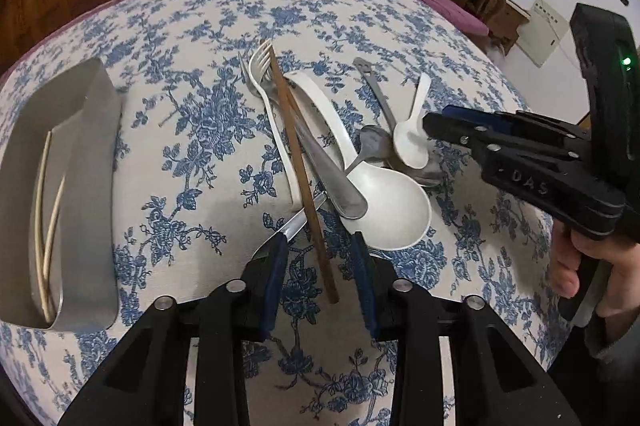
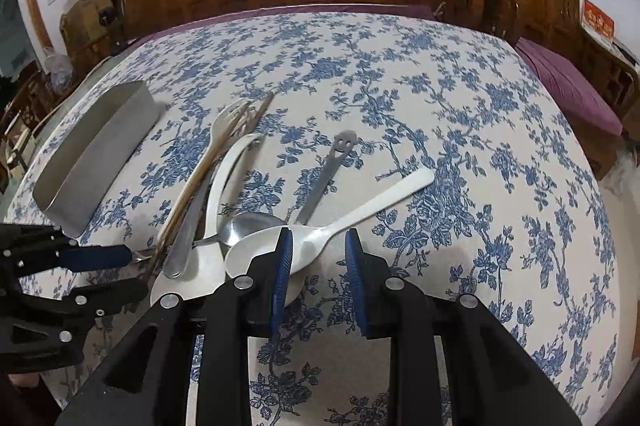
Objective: Organize utensils
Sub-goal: 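Grasp the dark brown chopstick with the left tool while right reaches toward the spoons, then grasp the white plastic spoon by its handle with the right tool while left holds the chopstick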
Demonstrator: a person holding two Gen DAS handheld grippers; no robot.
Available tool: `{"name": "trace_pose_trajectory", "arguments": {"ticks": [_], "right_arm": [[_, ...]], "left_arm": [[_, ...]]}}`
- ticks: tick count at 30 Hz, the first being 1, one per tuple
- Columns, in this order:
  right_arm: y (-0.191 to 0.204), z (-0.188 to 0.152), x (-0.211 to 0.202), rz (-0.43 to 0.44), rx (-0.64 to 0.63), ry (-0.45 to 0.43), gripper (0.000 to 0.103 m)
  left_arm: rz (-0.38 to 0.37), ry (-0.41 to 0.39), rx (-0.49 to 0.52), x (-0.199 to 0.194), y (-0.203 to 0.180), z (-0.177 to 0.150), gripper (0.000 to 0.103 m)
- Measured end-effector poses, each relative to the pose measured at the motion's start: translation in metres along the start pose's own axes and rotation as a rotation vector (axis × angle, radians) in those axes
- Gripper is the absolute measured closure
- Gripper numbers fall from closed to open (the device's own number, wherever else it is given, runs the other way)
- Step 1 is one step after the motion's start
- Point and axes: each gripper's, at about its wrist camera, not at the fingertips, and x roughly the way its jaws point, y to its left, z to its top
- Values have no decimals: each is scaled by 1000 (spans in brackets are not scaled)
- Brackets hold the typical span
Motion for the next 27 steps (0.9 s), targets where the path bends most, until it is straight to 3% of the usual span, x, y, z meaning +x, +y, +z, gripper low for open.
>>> {"name": "trace_pose_trajectory", "arguments": {"ticks": [3, 9, 12, 27], "right_arm": [[-1, 0, 1, -4, 3, 1, 74], [-2, -1, 2, -9, 5, 4, 74], [-4, 0, 3, -16, 13, 4, 74], [-17, 2, 1, 13, 83, -20, 74]], "left_arm": [[4, 18, -3, 8, 0, 1, 85], [19, 17, 3, 14, -3, 7, 87], [23, 19, -6, 15, -1, 6, 98], [-3, -90, -50, -33, 0, -5, 99]]}}
